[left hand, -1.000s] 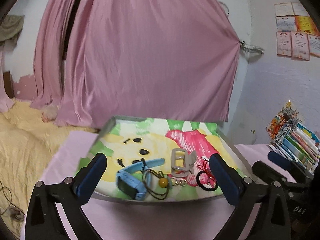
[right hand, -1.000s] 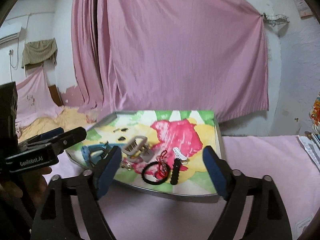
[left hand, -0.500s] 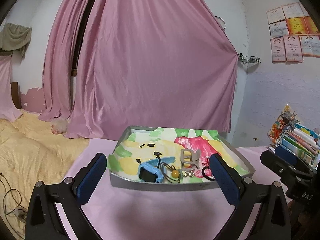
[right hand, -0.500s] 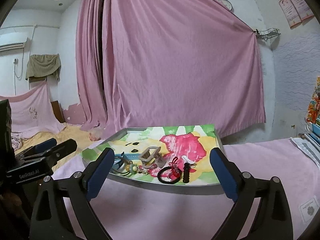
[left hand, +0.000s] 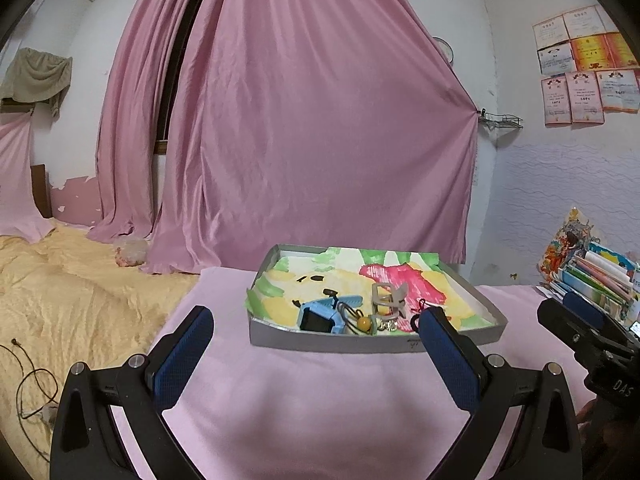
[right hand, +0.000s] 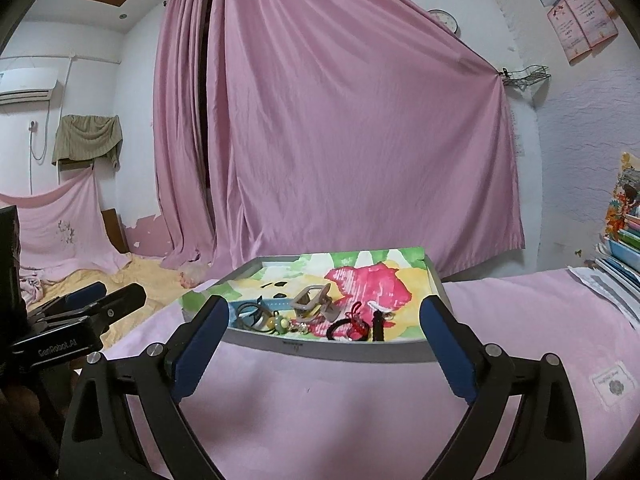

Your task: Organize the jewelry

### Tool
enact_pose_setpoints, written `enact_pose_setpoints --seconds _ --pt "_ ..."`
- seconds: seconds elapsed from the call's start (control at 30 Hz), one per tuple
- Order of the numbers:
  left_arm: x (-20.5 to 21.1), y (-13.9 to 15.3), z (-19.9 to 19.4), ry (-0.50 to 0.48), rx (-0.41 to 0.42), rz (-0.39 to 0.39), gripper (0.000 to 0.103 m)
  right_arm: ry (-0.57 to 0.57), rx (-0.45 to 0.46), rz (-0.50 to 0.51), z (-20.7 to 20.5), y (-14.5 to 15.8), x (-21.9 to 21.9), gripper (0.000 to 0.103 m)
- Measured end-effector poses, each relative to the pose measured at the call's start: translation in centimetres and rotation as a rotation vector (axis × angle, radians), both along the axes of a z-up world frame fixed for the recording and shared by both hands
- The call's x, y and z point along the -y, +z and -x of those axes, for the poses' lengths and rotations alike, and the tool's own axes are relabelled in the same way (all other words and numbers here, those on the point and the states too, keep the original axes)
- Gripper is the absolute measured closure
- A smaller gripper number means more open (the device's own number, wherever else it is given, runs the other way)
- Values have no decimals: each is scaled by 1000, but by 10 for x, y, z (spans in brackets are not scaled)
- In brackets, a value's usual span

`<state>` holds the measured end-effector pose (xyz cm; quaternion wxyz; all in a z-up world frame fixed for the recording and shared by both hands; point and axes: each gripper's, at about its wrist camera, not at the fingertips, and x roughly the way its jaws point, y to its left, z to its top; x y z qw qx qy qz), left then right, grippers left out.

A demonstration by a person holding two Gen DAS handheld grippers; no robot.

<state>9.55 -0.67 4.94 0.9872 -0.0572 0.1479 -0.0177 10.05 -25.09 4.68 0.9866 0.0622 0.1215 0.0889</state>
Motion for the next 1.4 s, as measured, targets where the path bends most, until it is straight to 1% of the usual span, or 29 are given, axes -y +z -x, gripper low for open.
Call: enact_pose_setpoints --seconds 0.3,0.5,0.7,0.97,1.2,1.4 --pt "-7 -12 29 7 -6 -13 0 -18 -18 -5 29 -13 -1 9" --pt "-10 -22 44 7 -12 -18 0 -37 -14 -9 49 -22 0 9" --pt "-9 -33 58 3 -15 -24 0 -57 -28 -1 65 -34 1 9" --pt "-6 -49 67 5 -38 -36 0 -92 -50 -6 77 -49 8 9" --pt "-5 -59 65 16 -59 -31 0 -108 -51 5 78 -50 9 9" --pt "-4 -61 65 16 -61 -29 0 -105 -56 9 78 -50 6 9"
